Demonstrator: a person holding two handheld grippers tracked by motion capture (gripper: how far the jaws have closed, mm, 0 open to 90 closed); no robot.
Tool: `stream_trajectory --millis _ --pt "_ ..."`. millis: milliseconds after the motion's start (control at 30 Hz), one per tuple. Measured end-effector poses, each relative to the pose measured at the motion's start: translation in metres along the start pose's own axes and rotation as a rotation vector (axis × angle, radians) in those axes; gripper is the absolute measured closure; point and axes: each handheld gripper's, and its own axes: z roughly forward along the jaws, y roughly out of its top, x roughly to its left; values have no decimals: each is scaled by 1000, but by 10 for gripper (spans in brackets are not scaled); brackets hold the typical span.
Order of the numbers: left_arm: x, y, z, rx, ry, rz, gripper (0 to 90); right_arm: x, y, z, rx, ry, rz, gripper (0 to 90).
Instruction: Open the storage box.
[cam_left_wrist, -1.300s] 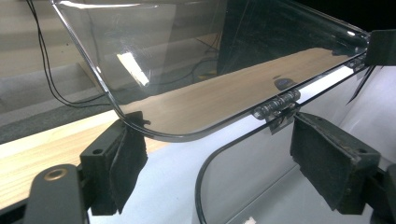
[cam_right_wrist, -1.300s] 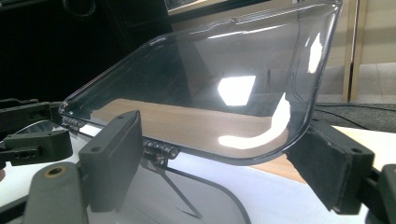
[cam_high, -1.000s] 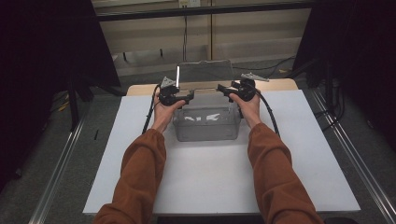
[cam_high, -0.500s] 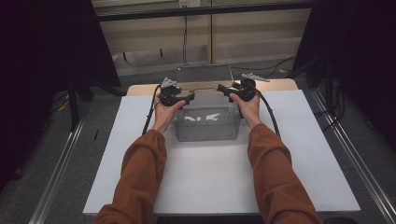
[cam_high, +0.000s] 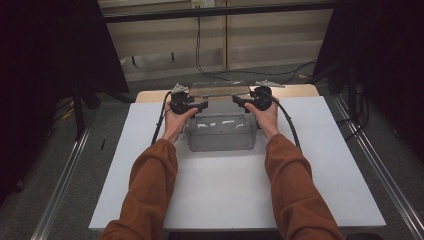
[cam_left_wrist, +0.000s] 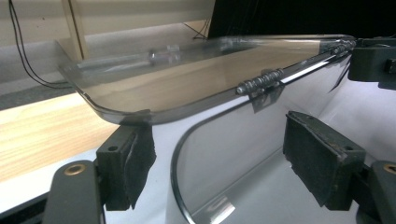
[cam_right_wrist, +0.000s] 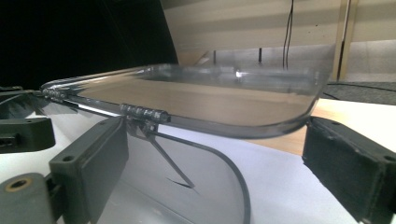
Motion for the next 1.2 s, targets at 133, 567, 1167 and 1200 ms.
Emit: stream_trajectory --millis 133,567,1167,1200 --pt "0 0 -1 6 -1 -2 256 1 1 0 -1 -15 -24 58" --pt "0 -2 -3 41 -22 -30 242 5 3 -3 -8 -35 -52 72" --pt "-10 -4 -11 17 30 7 138 13 6 -14 -33 -48 -76 65" --pt "-10 -4 -11 15 29 9 131 13 6 -15 -33 -48 -78 65"
